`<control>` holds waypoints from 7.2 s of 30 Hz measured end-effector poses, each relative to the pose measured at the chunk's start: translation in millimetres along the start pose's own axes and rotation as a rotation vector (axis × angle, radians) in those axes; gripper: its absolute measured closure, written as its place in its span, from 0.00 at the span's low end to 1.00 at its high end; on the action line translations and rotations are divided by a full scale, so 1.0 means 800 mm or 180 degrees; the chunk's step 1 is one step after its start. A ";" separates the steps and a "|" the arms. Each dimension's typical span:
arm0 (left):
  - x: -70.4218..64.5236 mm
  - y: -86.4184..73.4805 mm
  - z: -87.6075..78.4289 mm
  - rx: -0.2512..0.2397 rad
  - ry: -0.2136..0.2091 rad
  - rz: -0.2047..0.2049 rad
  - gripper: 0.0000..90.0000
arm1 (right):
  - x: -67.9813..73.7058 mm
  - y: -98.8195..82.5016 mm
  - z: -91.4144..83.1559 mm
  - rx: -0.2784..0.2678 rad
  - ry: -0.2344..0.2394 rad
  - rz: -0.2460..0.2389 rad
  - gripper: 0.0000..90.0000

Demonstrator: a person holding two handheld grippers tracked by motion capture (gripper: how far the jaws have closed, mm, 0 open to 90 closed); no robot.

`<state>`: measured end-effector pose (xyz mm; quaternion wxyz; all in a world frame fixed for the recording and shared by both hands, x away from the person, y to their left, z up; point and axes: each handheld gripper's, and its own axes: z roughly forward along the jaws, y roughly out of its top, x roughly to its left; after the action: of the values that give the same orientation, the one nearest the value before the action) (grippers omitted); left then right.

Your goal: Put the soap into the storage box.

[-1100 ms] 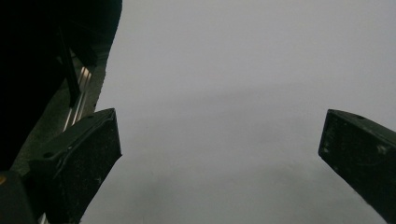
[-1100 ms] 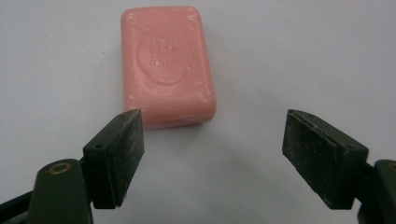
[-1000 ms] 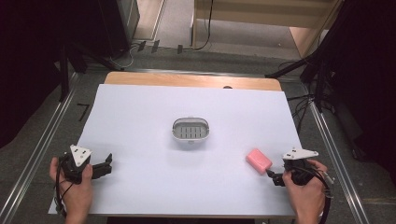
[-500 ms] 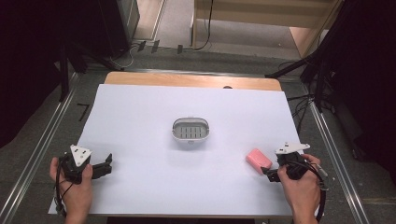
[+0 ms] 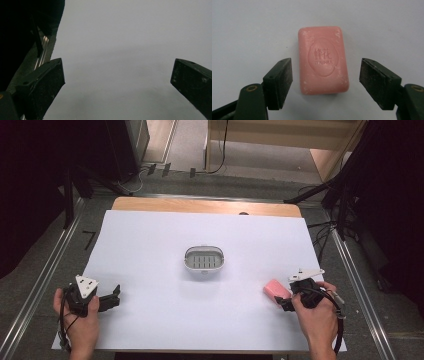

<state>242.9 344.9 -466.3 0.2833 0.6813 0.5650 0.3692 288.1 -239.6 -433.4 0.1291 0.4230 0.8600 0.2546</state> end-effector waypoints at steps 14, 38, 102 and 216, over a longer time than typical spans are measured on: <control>-0.001 0.000 0.000 -0.0002 0.0007 0.0023 0.00 | 0.006 0.021 0.012 0.0113 0.0032 -0.0006 0.31; -0.002 0.000 0.001 0.0019 0.0008 0.0035 0.00 | 0.001 0.028 0.044 0.0436 0.0027 0.0147 0.33; -0.002 0.000 0.001 0.0024 0.0041 0.0030 0.00 | 0.019 0.077 0.037 0.0280 0.0411 -0.0531 0.43; -0.001 0.001 0.001 0.0036 0.0021 0.0029 0.00 | 0.115 0.295 0.133 0.0275 0.1427 -0.2087 0.43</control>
<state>244.1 344.2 -466.5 0.2759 0.6843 0.5649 0.3695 434.5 -11.1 -393.8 -0.0052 0.0651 0.9662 0.2495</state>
